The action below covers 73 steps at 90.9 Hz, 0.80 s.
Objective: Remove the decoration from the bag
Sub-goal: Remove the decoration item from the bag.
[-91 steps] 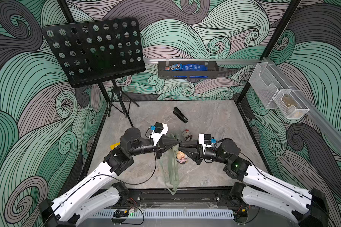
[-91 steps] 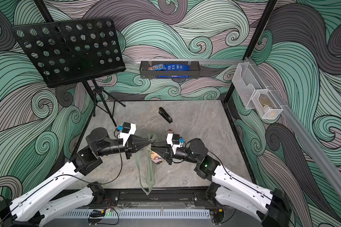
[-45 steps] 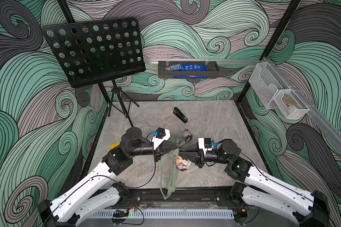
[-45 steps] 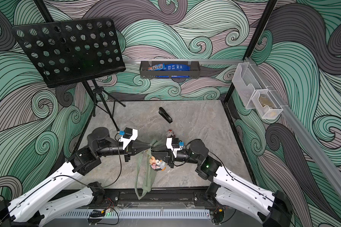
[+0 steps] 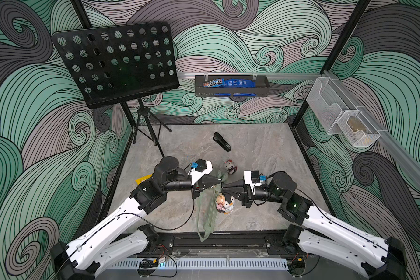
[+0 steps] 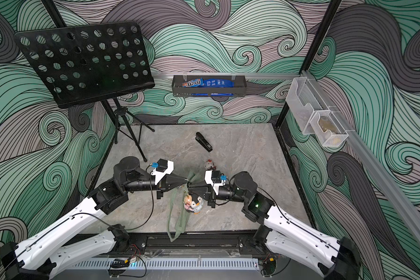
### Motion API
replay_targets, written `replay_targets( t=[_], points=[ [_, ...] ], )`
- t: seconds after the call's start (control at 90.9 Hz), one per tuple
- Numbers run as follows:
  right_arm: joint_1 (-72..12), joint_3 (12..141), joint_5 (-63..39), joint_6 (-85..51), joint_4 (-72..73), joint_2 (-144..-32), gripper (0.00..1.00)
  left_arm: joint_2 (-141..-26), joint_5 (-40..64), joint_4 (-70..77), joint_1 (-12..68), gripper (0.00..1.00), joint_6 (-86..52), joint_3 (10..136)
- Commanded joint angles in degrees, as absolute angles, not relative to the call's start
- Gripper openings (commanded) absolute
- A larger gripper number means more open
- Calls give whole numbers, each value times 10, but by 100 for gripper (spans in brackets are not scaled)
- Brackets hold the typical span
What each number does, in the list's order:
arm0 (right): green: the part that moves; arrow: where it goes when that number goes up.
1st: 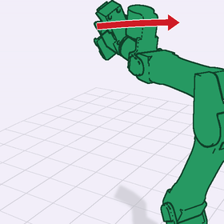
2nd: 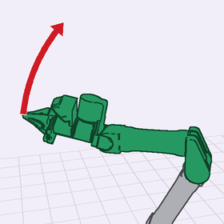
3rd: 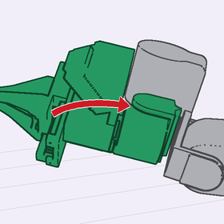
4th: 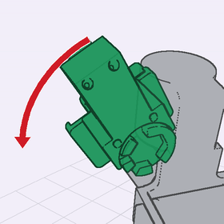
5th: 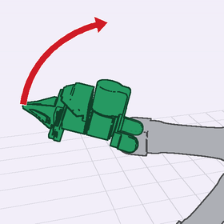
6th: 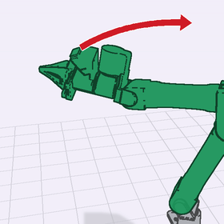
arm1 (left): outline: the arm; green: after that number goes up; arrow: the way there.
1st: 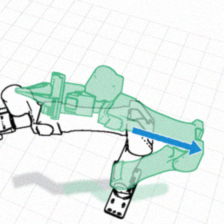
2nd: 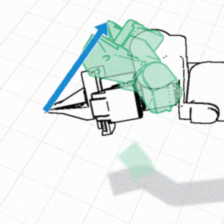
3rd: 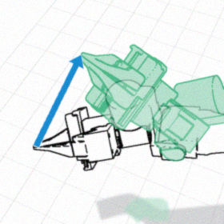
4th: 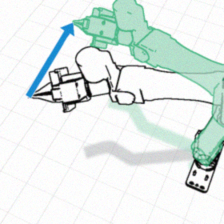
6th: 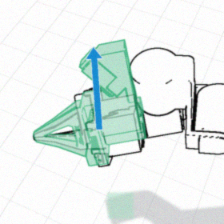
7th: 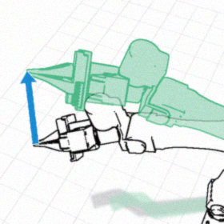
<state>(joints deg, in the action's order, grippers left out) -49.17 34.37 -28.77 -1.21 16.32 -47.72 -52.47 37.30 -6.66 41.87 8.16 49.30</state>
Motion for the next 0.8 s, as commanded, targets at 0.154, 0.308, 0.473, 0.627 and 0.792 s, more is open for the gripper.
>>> replay_targets(
  t=[0.154, 0.308, 0.473, 0.627, 0.792],
  points=[
    [-502, 343, -301, -14, 231, -458, 4, -556, 416, -23, 420, 0, 70, 455],
    [-502, 339, -301, -16, 237, -461, 4, -567, 458, 5, 420, 0, 52, 444],
    [-502, 341, -304, -15, 240, -464, 4, -612, 448, -38, 422, 0, 65, 465],
    [-502, 346, -297, 7, 224, -461, 4, -653, 488, -65, 421, 0, 42, 487],
    [-502, 358, -255, 61, 163, -449, 2, -654, 535, -127, 421, 0, 3, 528]
  ],
)
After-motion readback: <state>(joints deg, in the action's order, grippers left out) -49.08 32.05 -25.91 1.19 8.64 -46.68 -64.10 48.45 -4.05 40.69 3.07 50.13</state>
